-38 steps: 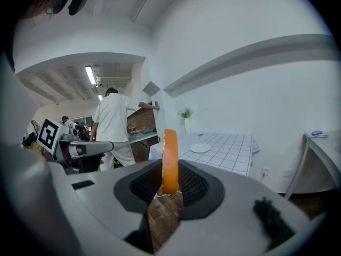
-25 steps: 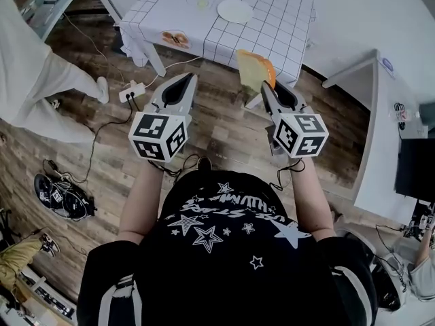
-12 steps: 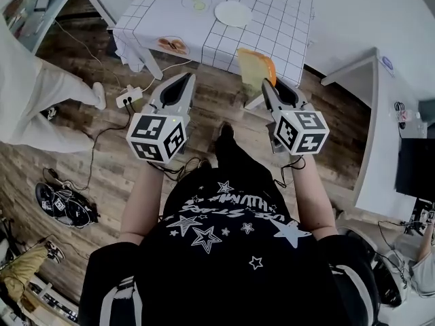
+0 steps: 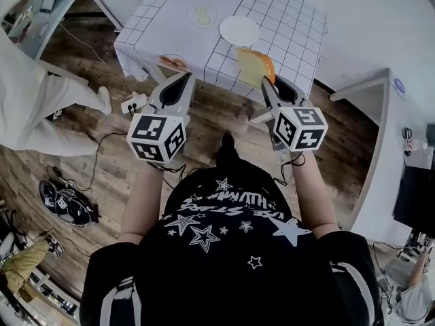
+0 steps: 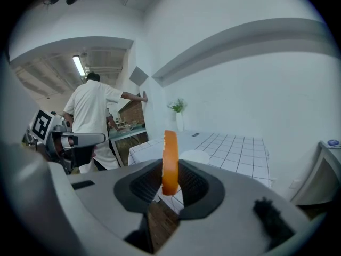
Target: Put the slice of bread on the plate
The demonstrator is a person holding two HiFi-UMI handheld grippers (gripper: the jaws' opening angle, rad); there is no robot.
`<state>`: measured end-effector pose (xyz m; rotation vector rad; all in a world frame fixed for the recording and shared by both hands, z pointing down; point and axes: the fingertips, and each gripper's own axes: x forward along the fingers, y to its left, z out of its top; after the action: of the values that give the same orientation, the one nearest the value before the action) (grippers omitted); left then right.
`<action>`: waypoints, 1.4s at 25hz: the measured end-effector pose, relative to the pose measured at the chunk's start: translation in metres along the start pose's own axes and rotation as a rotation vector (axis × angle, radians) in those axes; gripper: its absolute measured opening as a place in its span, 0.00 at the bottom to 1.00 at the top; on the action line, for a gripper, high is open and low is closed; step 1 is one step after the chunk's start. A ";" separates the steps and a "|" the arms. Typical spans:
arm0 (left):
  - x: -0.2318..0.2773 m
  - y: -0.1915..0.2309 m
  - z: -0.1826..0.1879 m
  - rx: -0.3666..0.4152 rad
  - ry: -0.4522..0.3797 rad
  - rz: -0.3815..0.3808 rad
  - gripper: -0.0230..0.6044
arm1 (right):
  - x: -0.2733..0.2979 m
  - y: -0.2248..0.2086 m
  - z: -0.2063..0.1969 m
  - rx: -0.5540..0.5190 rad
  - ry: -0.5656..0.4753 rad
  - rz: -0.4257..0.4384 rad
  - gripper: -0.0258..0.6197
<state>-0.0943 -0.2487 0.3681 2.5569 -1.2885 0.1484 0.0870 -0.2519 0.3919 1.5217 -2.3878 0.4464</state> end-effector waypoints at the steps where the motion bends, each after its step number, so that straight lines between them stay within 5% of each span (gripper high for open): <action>1: 0.006 0.002 0.000 -0.005 -0.002 0.004 0.05 | 0.005 -0.004 0.001 -0.002 0.000 0.004 0.19; 13: 0.074 0.016 0.007 -0.012 0.038 0.050 0.05 | 0.061 -0.069 0.012 -0.012 0.039 0.034 0.19; 26: 0.106 0.041 0.011 -0.016 0.049 0.118 0.05 | 0.121 -0.100 0.016 -0.168 0.117 0.030 0.19; 35: 0.136 0.083 0.020 -0.020 0.076 0.040 0.05 | 0.163 -0.101 0.025 -0.287 0.191 -0.059 0.19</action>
<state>-0.0803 -0.4068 0.3944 2.4845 -1.3068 0.2374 0.1111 -0.4369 0.4431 1.3531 -2.1472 0.2136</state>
